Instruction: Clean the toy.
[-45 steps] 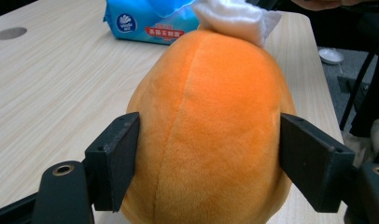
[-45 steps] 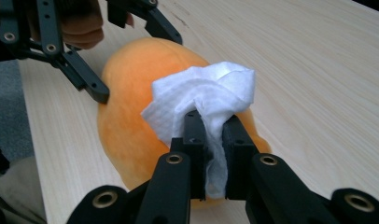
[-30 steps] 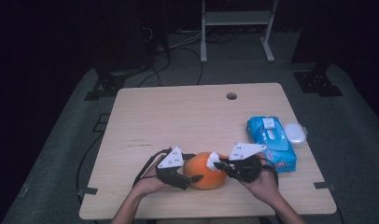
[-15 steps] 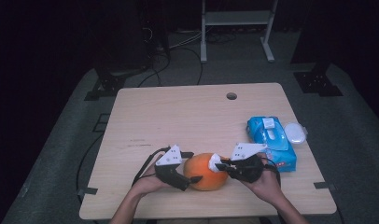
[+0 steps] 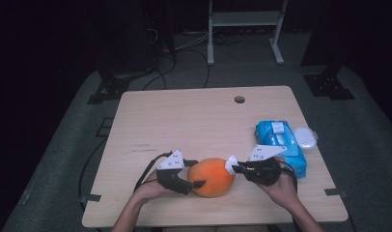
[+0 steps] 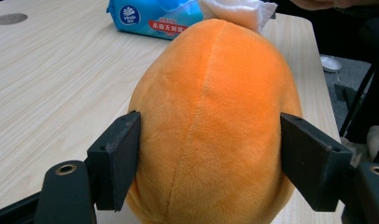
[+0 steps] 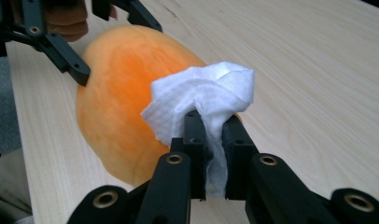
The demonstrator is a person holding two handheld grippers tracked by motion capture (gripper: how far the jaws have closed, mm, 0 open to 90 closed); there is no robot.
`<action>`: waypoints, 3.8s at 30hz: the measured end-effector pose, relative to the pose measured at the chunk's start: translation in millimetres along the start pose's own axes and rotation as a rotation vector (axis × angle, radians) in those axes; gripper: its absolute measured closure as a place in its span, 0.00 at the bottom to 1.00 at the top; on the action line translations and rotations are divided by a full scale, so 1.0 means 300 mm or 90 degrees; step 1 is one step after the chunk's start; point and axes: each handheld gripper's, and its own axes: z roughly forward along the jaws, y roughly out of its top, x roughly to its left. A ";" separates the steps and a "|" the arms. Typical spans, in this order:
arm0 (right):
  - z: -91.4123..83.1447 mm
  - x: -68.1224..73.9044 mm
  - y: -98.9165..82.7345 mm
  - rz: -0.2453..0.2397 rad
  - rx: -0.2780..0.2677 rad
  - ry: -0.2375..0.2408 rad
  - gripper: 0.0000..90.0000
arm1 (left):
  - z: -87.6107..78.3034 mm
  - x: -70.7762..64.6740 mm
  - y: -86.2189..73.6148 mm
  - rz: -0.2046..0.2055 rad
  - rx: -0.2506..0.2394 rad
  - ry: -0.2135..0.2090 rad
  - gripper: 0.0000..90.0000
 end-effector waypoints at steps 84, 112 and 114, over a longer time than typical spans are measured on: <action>-0.008 -0.013 -0.001 0.050 -0.032 0.059 0.90 | 0.057 -0.084 0.051 0.002 0.014 -0.012 0.26; -0.038 -0.040 -0.028 0.023 0.015 0.053 0.91 | 0.040 -0.050 0.027 -0.028 0.011 -0.010 0.23; -0.050 -0.073 -0.052 0.050 0.017 0.058 0.91 | 0.041 -0.045 0.028 -0.038 0.007 -0.009 0.23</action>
